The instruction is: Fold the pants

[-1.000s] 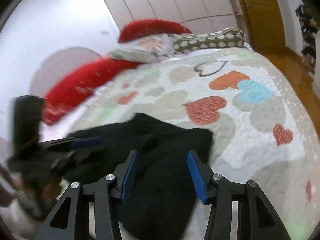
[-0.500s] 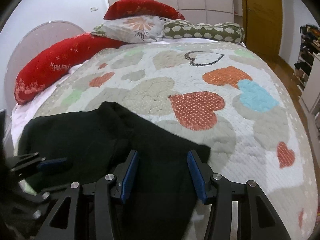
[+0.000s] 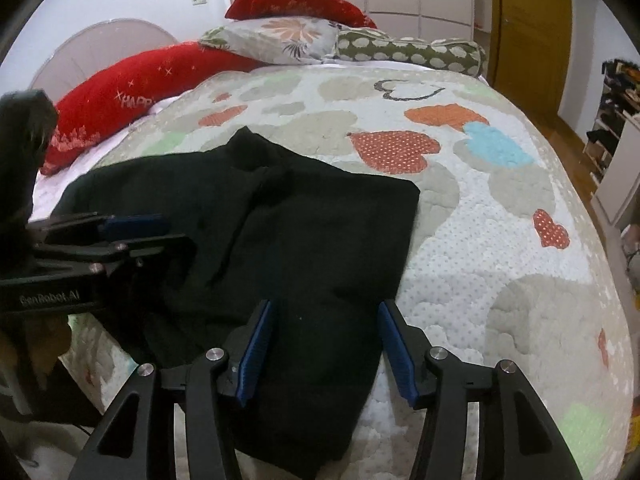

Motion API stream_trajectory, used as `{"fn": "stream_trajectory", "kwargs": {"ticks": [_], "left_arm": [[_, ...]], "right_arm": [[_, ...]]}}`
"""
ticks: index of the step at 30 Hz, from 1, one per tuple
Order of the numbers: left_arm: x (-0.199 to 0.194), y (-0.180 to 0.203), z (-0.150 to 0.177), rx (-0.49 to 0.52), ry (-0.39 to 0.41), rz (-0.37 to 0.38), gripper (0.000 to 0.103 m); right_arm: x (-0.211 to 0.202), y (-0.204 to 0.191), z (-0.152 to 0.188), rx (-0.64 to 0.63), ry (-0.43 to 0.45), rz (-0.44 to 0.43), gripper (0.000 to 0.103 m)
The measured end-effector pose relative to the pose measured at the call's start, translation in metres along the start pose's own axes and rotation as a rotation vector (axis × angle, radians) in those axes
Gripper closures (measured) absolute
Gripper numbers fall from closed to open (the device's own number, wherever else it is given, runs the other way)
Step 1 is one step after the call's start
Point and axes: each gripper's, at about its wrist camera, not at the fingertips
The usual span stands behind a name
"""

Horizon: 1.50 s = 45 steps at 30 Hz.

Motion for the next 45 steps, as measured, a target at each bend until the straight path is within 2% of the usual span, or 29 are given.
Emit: {"fn": "stream_trajectory", "kwargs": {"ticks": [9,18,22,29,32,33,34,35,36,45], "left_arm": [[-0.013,-0.003,0.000,-0.012,0.008,-0.006,0.049],[-0.031,-0.017,0.002,-0.054,0.032,-0.027,0.049],[-0.039,-0.024,0.005,-0.075,0.037,-0.046,0.049],[-0.054,-0.038,0.011,-0.130,0.050,-0.073,0.049],[-0.058,-0.039,0.014,-0.145,0.045,-0.073,0.049],[-0.060,-0.039,0.016,-0.149,0.043,-0.072,0.048],[-0.062,-0.040,0.018,-0.152,0.042,-0.072,0.044],[-0.065,-0.041,0.020,-0.159,0.043,-0.073,0.035],[-0.066,-0.042,0.021,-0.165,0.046,-0.075,0.033],[-0.090,-0.060,0.033,-0.238,0.078,-0.114,0.033]], "right_arm": [[-0.013,-0.008,-0.027,-0.018,0.049,-0.026,0.051],[0.025,-0.028,-0.057,-0.055,0.022,-0.069,0.051],[0.048,-0.034,-0.058,-0.064,-0.012,-0.067,0.048],[0.029,-0.035,-0.058,-0.061,0.023,-0.081,0.046],[0.046,-0.036,-0.051,-0.072,-0.040,-0.077,0.041],[0.047,-0.036,-0.049,-0.075,-0.029,-0.077,0.040],[0.046,-0.036,-0.049,-0.072,-0.018,-0.079,0.040],[0.045,-0.035,-0.049,-0.065,-0.024,-0.079,0.040],[0.043,-0.035,-0.051,-0.060,-0.027,-0.080,0.040],[0.012,-0.072,-0.074,-0.126,0.061,-0.174,0.039]]}}
Point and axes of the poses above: each gripper's, at about its wrist camera, not at the fingertips, and x roughly the way its jaws point, y to its right, z to its underside, and after that the axes turned 6 degrees about -z, right-handed
